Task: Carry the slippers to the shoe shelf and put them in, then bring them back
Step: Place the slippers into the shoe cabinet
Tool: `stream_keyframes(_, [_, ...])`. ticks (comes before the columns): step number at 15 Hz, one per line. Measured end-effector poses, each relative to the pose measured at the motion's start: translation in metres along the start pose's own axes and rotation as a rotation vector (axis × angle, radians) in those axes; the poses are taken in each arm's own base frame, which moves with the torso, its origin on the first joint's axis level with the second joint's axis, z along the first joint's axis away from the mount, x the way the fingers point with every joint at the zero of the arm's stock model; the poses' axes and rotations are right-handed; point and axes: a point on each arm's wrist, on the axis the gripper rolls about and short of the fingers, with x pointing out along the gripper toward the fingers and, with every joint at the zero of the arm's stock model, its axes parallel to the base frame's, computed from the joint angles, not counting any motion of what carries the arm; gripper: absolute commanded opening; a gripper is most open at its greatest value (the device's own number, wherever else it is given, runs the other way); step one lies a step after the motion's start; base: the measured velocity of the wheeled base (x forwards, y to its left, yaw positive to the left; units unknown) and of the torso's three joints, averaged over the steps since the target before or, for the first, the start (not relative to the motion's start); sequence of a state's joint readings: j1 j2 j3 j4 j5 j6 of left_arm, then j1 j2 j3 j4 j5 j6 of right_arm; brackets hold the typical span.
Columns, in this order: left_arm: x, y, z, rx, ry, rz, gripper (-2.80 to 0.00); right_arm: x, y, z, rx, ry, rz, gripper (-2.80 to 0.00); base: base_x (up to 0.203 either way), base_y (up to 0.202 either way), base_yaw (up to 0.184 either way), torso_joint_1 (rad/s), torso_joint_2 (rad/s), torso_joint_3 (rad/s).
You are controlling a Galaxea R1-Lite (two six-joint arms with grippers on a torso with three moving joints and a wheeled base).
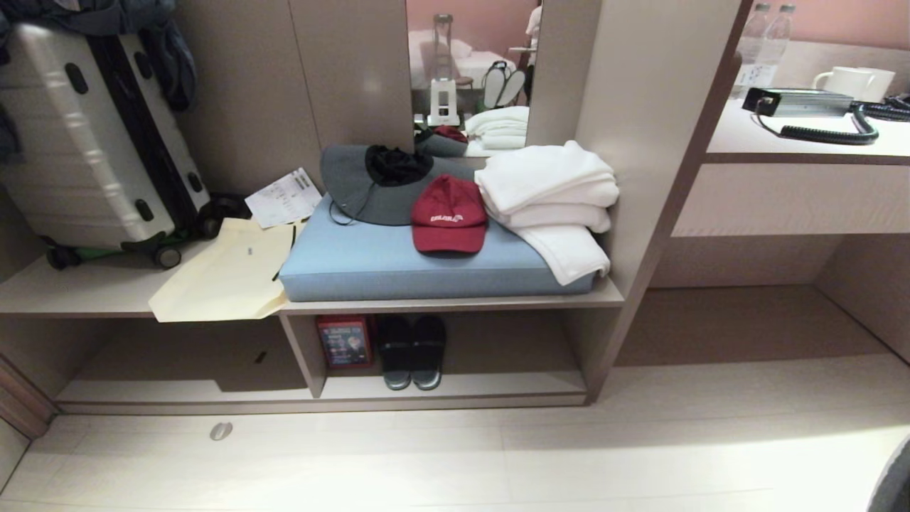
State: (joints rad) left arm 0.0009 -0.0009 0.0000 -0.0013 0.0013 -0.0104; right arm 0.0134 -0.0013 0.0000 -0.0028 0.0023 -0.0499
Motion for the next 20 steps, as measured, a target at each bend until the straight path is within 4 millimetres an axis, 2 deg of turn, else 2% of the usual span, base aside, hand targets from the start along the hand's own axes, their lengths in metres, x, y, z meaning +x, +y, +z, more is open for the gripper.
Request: stream_keyframes(20, [0.0,0.0,0.0,-0.001,0.0,0.0,-2.8,0.0,0.0001,0.0003,-0.005,-0.002,0.006,-2.8,0.0,0.0,0.0,0.004,0.0,-0.201])
